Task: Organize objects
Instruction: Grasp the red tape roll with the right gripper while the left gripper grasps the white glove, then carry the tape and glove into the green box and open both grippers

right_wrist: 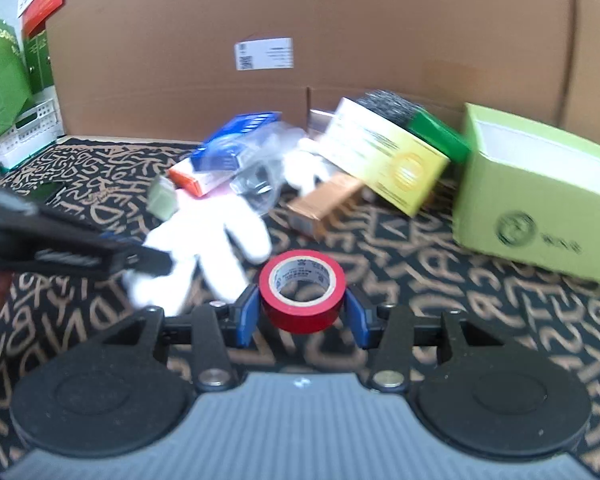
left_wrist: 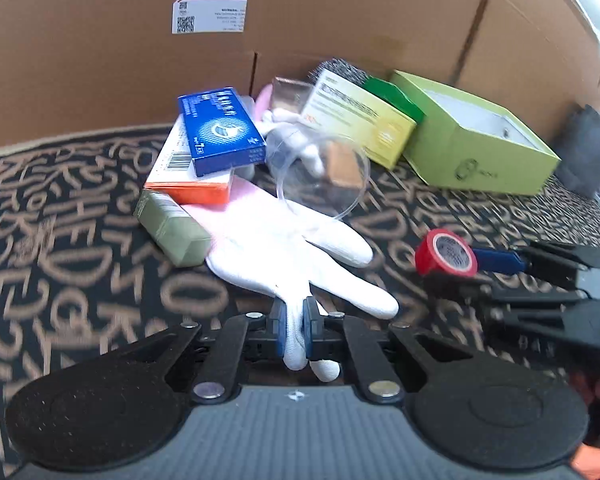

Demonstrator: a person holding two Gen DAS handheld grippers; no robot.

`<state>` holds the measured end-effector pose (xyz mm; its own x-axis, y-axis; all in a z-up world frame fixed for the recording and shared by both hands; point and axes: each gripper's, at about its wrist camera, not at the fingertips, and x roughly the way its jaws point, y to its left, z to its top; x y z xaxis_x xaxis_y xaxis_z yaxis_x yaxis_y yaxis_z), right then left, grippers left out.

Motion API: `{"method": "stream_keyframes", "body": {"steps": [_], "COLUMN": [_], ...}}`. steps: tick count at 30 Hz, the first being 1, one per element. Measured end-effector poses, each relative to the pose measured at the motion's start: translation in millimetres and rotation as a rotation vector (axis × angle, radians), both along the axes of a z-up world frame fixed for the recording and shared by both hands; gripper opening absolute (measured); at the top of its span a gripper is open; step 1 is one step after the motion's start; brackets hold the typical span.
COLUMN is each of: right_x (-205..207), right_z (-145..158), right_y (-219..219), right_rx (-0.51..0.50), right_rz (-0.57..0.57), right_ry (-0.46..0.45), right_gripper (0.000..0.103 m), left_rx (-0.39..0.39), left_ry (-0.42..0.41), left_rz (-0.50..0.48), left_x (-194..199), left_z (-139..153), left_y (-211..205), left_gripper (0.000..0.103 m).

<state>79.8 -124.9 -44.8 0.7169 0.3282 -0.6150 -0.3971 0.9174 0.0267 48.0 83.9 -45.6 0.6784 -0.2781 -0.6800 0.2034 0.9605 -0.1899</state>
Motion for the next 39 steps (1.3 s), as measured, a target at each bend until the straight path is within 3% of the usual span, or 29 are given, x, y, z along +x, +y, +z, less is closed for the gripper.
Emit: {"method": "stream_keyframes", "body": {"steps": [3, 6, 8, 10, 12, 14, 16, 19, 20, 22, 24, 25, 26, 29, 39], "right_x": [-12, -16, -18, -20, -23, -21, -19, -19, -19, -16, -14, -14, -15, -21, -29], "right_z": [0, -1, -3, -4, -3, -2, -2, -2, -3, -7, -12, -14, -13, -7, 39], "right_y": [-10, -14, -13, -14, -14, -15, -15, -13, -13, -11, -10, -10, -11, -16, -44], "right_rx": [-0.004, 0.001, 0.011, 0.020, 0.025, 0.030, 0.033, 0.030, 0.027, 0.019, 0.008, 0.004, -0.004, 0.014, 0.083], "right_rz": [-0.012, -0.012, -0.012, -0.018, -0.023, -0.022, -0.021, -0.015, -0.010, -0.008, -0.014, -0.017, -0.027, -0.028, -0.059], "right_ry": [0.014, 0.030, 0.036, 0.026, 0.006, -0.008, -0.008, 0.005, 0.007, 0.016, 0.025, 0.026, 0.014, -0.006, -0.149], "right_gripper": [0.046, 0.046, 0.048, 0.059, 0.062, 0.062, 0.062, 0.063, 0.064, 0.064, 0.057, 0.046, 0.046, 0.046, 0.046], "left_rx": [-0.010, -0.001, -0.004, 0.001, -0.004, 0.002, 0.087, 0.104, 0.096, 0.102, 0.138, 0.135, 0.127, 0.058, -0.087], "left_ry": [0.006, -0.003, -0.018, -0.033, -0.029, -0.020, -0.047, -0.055, -0.060, -0.069, -0.079, -0.073, -0.061, -0.058, -0.247], "left_rz": [0.060, 0.123, 0.172, 0.193, 0.184, 0.168, 0.147, 0.142, 0.151, 0.146, 0.120, 0.100, 0.091, 0.035, -0.111], "left_x": [-12, -5, 1, 10, 21, 30, 32, 30, 30, 29, 26, 25, 23, 14, -2], "left_z": [-2, -2, -1, -1, -3, -7, -8, -8, -9, -11, -10, -8, -5, 11, 95], "left_y": [1, 1, 2, 0, -5, -10, -19, -21, -20, -20, -23, -24, -23, -19, -46], "left_gripper": [0.017, 0.039, 0.064, 0.064, 0.064, 0.058, 0.041, 0.043, 0.048, 0.045, 0.024, 0.008, 0.003, 0.003, 0.003]}}
